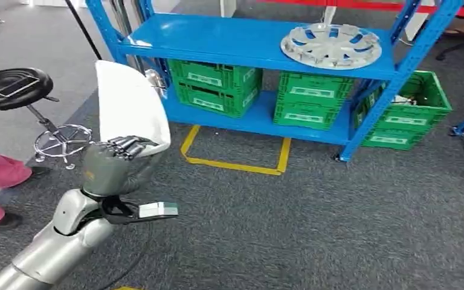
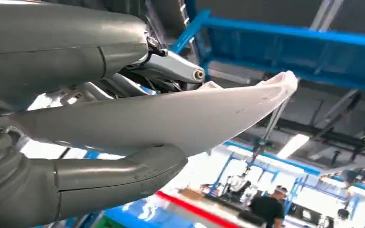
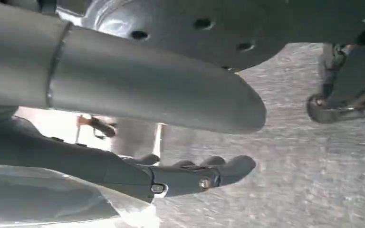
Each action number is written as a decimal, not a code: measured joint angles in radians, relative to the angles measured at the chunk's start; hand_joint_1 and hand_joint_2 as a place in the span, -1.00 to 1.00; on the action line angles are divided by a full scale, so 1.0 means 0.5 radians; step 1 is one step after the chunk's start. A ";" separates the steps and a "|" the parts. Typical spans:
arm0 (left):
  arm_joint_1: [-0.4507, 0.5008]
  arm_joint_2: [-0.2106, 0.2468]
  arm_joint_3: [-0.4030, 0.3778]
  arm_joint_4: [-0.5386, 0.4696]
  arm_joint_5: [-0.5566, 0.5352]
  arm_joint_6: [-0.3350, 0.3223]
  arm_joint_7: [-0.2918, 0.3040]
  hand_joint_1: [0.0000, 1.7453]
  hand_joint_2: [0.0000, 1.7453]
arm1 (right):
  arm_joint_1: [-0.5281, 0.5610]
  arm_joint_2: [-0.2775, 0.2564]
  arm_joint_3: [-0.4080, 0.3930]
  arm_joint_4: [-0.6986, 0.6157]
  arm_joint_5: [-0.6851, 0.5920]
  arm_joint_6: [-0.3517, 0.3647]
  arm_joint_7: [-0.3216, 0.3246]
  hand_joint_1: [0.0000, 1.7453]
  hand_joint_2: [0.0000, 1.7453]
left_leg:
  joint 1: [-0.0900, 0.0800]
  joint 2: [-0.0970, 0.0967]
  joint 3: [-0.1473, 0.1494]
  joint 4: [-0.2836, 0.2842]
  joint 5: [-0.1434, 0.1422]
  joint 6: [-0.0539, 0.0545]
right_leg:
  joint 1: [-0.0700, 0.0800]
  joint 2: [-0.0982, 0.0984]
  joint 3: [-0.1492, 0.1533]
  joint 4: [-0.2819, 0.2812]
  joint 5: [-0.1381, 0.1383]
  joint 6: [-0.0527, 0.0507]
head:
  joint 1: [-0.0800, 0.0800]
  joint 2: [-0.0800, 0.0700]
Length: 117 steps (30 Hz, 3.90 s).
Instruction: Take the parts from the cabinet and place them on the table.
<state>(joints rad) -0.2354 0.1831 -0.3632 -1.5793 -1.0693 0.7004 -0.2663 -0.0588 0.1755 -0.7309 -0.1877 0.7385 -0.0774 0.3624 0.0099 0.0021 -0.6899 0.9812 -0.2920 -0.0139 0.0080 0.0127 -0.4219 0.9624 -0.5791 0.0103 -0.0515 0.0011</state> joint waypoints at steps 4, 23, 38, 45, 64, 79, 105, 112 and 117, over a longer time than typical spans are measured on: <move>0.005 0.006 0.003 0.008 0.000 -0.002 -0.007 1.00 1.00 | 0.002 0.009 0.000 0.001 0.008 -0.001 -0.001 -1.00 -1.00 | 0.008 -0.007 -0.071 0.276 -0.372 -0.040 | -0.006 -0.040 -0.113 -0.005 0.118 -0.073 | -0.015 -0.001; 0.004 -0.001 0.023 0.031 0.024 -0.002 -0.021 1.00 1.00 | 0.011 0.022 0.000 0.001 0.014 -0.006 -0.014 -1.00 -1.00 | -0.016 0.011 0.157 -0.043 -0.204 0.079 | -0.026 -0.030 -0.595 0.742 0.077 0.052 | 0.006 -0.001; 0.045 0.011 0.050 0.047 0.060 -0.001 -0.060 1.00 1.00 | 0.024 0.027 0.000 -0.001 0.057 -0.005 -0.094 -1.00 -1.00 | 0.006 0.003 -0.119 0.654 -0.463 -0.042 | -0.024 -0.048 -0.077 -0.003 0.089 -0.047 | -0.003 -0.001; 0.046 0.020 0.067 0.046 0.060 -0.001 -0.066 1.00 1.00 | 0.019 0.038 0.000 0.000 0.068 -0.005 -0.103 -1.00 -1.00 | -0.030 0.004 0.212 0.074 -0.269 0.037 | -0.015 -0.051 -0.134 0.019 0.110 -0.009 | -0.003 -0.001; 0.077 0.019 0.098 0.046 0.100 -0.001 -0.080 1.00 1.00 | 0.023 0.038 0.000 0.000 0.095 -0.011 -0.158 -1.00 -1.00 | -0.030 0.004 0.213 0.032 -0.281 0.040 | -0.018 -0.054 -0.179 0.021 0.134 0.008 | 0.001 -0.001; 0.118 0.032 0.188 0.036 0.114 -0.001 -0.144 1.00 1.00 | 0.024 0.038 0.004 0.000 0.117 0.011 -0.231 -1.00 -1.00 | -0.026 0.004 0.209 0.032 -0.273 0.035 | -0.015 -0.054 -0.192 0.030 0.134 0.005 | 0.001 -0.001; 0.063 0.026 0.167 0.037 0.127 -0.001 -0.150 1.00 1.00 | 0.027 0.056 0.000 0.000 0.110 -0.072 -0.273 -1.00 -1.00 | -0.030 0.004 0.201 0.032 -0.255 0.046 | -0.016 -0.052 -0.199 0.024 0.158 0.012 | 0.001 -0.001; 0.063 0.025 0.159 0.037 0.127 -0.001 -0.150 1.00 1.00 | 0.028 0.060 0.000 0.000 0.110 -0.072 -0.274 -1.00 -1.00 | -0.029 0.004 0.196 0.032 -0.253 0.045 | -0.016 -0.052 -0.203 0.024 0.159 0.013 | 0.001 -0.001; 0.054 0.024 0.145 0.038 0.132 -0.001 -0.150 1.00 1.00 | 0.028 0.060 -0.001 0.000 0.108 -0.074 -0.282 -1.00 -1.00 | -0.028 0.004 0.193 0.032 -0.253 0.045 | -0.016 -0.053 -0.207 0.024 0.159 0.012 | 0.001 -0.001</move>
<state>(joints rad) -0.2086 0.1953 -0.2907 -1.5602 -1.0033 0.7000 -0.3414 -0.0446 0.2056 -0.7313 -0.1877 0.7923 -0.1144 0.2213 -0.0043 0.0040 -0.5935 0.9974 -0.4184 0.0088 0.0001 -0.0136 -0.5253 0.9746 -0.4997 0.0163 -0.0511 0.0008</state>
